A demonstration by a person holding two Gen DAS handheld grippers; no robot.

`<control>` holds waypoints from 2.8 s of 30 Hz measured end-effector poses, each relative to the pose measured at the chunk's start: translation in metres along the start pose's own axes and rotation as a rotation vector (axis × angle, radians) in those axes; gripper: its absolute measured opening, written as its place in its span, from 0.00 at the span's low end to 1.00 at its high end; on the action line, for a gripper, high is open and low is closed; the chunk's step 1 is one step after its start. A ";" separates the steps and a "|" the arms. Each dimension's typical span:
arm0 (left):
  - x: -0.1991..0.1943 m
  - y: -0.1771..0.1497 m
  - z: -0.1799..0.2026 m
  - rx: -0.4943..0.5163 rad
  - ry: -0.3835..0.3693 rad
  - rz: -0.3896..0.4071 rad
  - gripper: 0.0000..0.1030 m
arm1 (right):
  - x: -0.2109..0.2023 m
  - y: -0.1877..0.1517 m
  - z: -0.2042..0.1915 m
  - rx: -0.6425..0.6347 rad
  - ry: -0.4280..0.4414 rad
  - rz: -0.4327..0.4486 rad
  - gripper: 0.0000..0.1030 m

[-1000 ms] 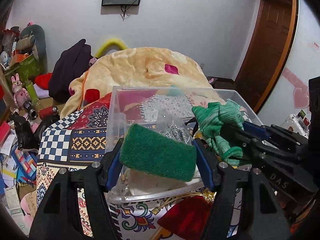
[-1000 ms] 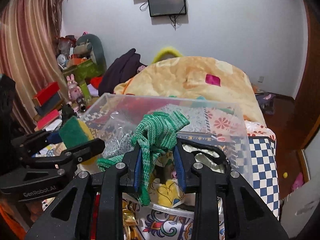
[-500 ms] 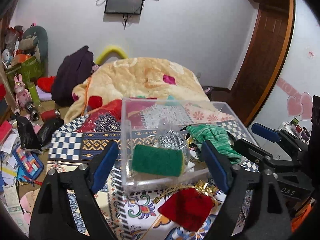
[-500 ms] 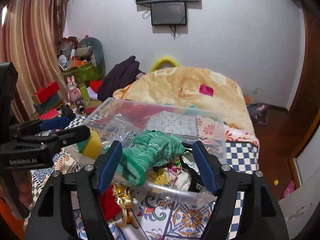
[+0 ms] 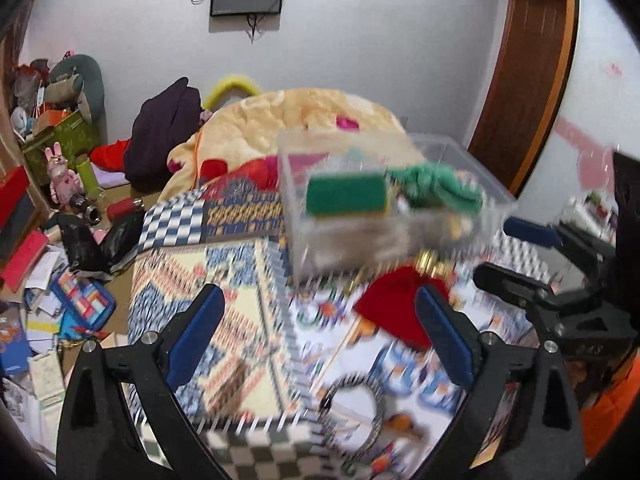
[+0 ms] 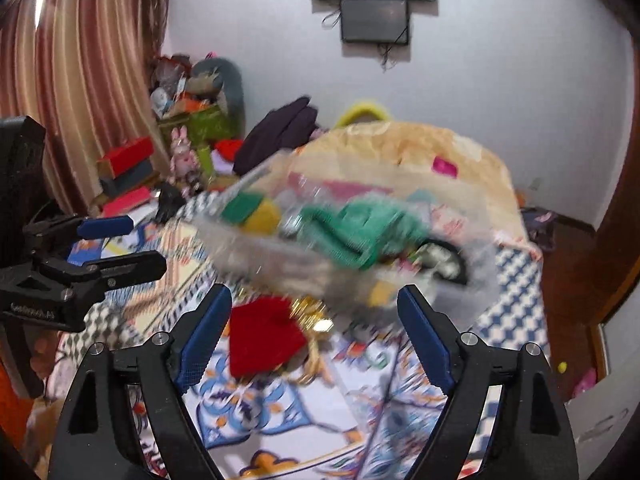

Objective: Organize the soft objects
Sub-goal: 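Grasp the red velvet pouch with the right tool while the left tool grasps the beaded bracelet, then carry the pouch and bracelet into the clear box and open both tools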

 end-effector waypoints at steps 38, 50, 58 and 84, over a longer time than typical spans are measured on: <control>0.023 -0.067 0.017 -0.008 -0.035 -0.098 0.19 | -0.012 -0.020 0.005 0.043 0.041 -0.015 0.11; -0.007 -0.007 0.034 0.073 -0.040 0.061 0.14 | -0.052 0.006 0.037 0.109 -0.028 0.135 0.11; -0.001 0.000 0.029 0.081 -0.009 0.047 0.26 | -0.056 0.004 0.055 0.148 -0.064 0.159 0.11; 0.064 -0.039 0.022 0.094 0.000 -0.107 0.18 | -0.049 0.003 0.082 0.196 -0.087 0.137 0.11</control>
Point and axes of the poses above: each gripper's, at about its wrist camera, not at the fingertips, and x roughly the way its jaws point, z to its right, y to its top, the point moved 2 cm from there along x, roughly the way its jaws point, and after that the axes turned 7 degrees about -y, right-handed, at the moved point
